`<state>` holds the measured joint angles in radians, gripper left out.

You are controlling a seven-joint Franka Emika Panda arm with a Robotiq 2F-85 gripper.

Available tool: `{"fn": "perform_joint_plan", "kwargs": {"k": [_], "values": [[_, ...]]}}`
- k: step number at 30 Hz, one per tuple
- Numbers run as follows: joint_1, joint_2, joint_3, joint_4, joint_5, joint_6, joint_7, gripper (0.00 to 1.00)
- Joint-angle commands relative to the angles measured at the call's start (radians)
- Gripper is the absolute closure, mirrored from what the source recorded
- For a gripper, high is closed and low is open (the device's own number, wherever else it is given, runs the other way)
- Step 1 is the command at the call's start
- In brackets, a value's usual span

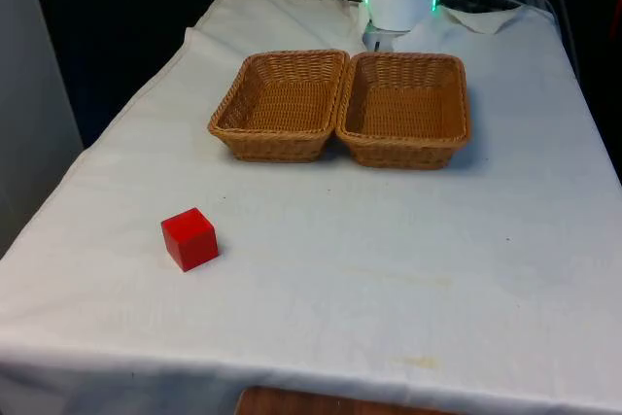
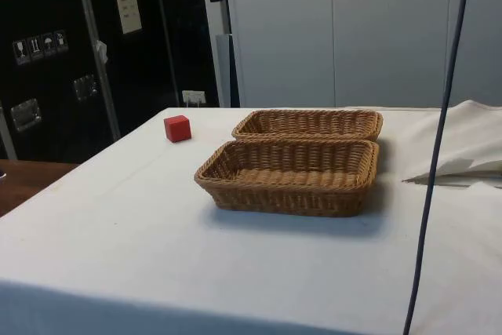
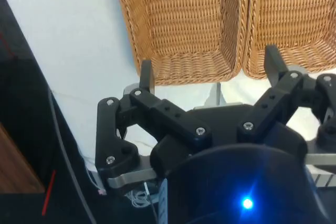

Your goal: Pick up the red cube and place it into the right basket.

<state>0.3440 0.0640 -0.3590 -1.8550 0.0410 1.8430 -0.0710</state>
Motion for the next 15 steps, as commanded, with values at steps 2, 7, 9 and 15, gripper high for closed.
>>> {"fn": "perform_joint_plan", "kwargs": {"k": [2,7,9,15], "values": [[-0.006,0.016,-0.007,0.012,0.002,0.004,-0.02,0.0],[-0.009,0.037,-0.022,0.027,0.006,0.009,-0.049,0.0],[-0.011,0.049,-0.03,0.033,0.008,0.015,-0.064,0.0],[-0.011,0.071,-0.044,0.036,0.003,0.042,-0.094,0.0]]}}
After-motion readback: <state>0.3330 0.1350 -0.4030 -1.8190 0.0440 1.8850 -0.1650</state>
